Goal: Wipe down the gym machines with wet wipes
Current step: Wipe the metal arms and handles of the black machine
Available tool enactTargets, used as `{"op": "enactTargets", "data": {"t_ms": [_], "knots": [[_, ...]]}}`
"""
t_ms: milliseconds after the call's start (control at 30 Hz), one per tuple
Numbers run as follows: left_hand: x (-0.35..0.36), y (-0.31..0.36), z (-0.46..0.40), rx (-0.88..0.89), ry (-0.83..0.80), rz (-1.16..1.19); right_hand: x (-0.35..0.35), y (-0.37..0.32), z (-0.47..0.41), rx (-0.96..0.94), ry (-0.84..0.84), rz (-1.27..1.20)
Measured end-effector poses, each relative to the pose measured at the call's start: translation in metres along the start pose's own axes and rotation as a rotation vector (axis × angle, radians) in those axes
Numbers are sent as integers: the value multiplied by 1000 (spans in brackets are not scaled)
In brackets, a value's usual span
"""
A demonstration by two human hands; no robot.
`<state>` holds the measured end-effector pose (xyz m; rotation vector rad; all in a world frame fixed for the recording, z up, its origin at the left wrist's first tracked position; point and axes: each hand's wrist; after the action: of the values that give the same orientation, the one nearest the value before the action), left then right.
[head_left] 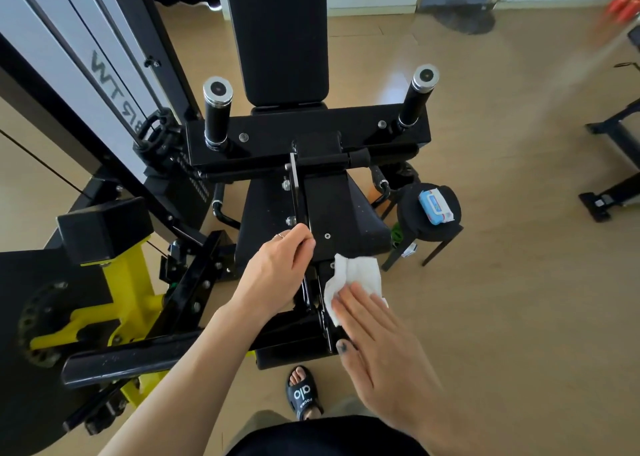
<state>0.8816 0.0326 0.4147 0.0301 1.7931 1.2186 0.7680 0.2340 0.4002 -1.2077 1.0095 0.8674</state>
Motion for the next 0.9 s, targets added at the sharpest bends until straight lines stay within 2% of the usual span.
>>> {"op": "enactTargets", "data": {"t_ms": [200,400,567,700,833,900], "knots": [[3,0,-1,-57,13,34,0,-17,-28,-58,30,69],[5,1,5,2,46,21,13,-11,27,-71,-2,86],[10,5,6,-60,96,32,6,-11,-12,-24,37,88],[11,9,8,-48,111,8,19,-14,18,-74,41,72],[14,13,9,-87,161,-19,19,8,21,-183,56,93],[16,17,10,-122,171,-42,14,22,11,-120,75,67]]}}
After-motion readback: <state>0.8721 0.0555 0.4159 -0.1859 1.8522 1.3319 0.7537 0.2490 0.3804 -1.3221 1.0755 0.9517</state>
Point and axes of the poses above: each hand's wrist, its own z-axis away from the middle knuckle, its own x-axis out of the palm, y = z × x, and after that the axes turned 2 degrees about x, right-handed
